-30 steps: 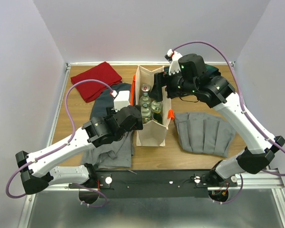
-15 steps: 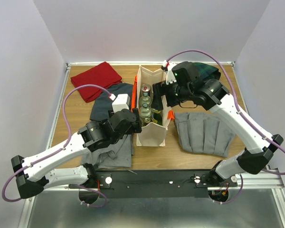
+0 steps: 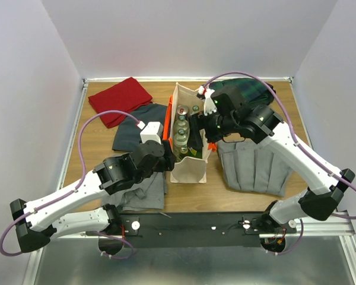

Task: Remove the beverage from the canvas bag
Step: Adjust the canvas bag at the center of the board.

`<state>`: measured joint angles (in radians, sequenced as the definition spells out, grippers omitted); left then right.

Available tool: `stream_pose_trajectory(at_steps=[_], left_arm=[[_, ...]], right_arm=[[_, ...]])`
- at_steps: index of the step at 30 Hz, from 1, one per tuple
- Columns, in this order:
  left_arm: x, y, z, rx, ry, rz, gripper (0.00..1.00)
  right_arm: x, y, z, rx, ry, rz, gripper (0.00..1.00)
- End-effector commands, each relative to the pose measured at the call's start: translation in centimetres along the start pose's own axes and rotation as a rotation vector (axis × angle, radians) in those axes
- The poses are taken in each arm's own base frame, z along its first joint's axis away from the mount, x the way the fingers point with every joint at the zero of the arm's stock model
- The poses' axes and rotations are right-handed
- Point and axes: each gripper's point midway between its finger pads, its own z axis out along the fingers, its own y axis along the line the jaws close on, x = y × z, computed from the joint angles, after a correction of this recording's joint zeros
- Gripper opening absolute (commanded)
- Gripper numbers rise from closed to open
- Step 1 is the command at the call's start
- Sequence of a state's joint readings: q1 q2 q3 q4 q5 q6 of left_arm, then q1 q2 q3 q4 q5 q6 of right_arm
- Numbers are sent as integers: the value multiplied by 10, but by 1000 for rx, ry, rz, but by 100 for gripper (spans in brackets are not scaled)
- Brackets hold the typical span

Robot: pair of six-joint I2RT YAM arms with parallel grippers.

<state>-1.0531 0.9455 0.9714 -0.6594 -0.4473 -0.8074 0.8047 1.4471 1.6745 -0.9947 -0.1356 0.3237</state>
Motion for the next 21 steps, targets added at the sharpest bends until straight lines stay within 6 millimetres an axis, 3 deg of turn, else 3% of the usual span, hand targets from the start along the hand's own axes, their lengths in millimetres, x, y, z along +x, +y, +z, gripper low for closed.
stream_pose_trajectory(at_steps=[1, 10, 21], left_arm=[[34, 6, -1, 41, 115, 83, 58], [53, -1, 7, 98, 179, 162, 47], [64, 8, 10, 90, 203, 217, 46]], right_arm=[[27, 6, 2, -25, 87, 5, 91], [36, 2, 5, 2, 124, 9, 86], [58, -8, 7, 44, 200, 19, 71]])
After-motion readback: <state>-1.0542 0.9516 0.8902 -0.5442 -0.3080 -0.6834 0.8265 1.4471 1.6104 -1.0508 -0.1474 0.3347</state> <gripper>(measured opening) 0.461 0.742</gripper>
